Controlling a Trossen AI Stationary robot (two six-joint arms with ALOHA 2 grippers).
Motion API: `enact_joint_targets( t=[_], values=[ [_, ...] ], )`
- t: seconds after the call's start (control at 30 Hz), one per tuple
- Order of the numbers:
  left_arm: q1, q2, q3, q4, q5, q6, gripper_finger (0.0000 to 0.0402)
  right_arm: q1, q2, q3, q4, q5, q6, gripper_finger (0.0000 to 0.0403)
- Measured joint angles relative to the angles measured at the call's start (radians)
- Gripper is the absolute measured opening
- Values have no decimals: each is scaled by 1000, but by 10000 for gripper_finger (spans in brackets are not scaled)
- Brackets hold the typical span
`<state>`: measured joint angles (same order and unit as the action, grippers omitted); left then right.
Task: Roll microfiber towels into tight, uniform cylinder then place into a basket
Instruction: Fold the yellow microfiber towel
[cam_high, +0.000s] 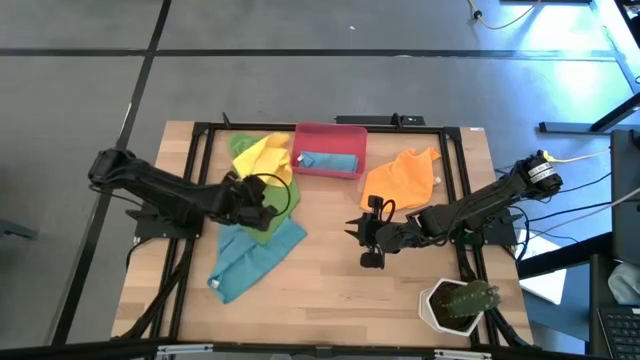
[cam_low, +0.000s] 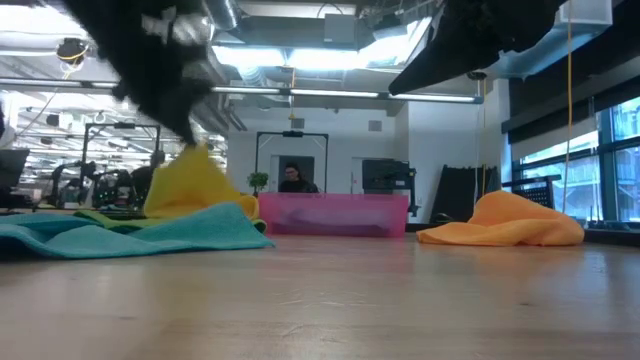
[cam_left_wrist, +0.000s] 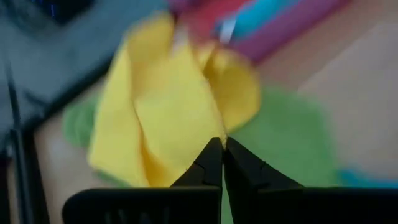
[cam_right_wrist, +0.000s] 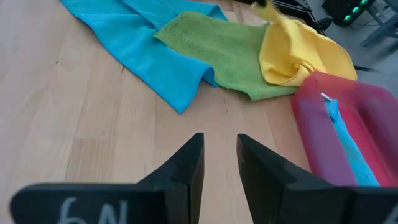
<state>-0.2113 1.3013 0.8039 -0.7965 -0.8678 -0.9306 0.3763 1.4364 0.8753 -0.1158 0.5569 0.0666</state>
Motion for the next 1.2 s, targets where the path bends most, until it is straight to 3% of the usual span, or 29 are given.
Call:
enact_joint_targets(
  t=[0.23, 0.43, 0.63, 0.87, 1.2],
  values=[
    [-226, 1, 220, 26, -237, 95, 0, 0, 0, 0, 0, 79, 7, 97],
    [-380, 2, 256, 294, -373, 369, 0, -2, 0, 0, 1, 112, 8, 97],
    [-405, 2, 256, 371, -384, 452, 0, -3, 2, 0, 44, 138, 6, 97],
    [-373, 21, 256, 372, -365, 454, 0, -27, 94, 0, 214, 18, -49, 104],
    [-329, 29, 256, 373, -295, 454, 0, -153, 319, 0, 488, -12, -103, 212]
  ],
)
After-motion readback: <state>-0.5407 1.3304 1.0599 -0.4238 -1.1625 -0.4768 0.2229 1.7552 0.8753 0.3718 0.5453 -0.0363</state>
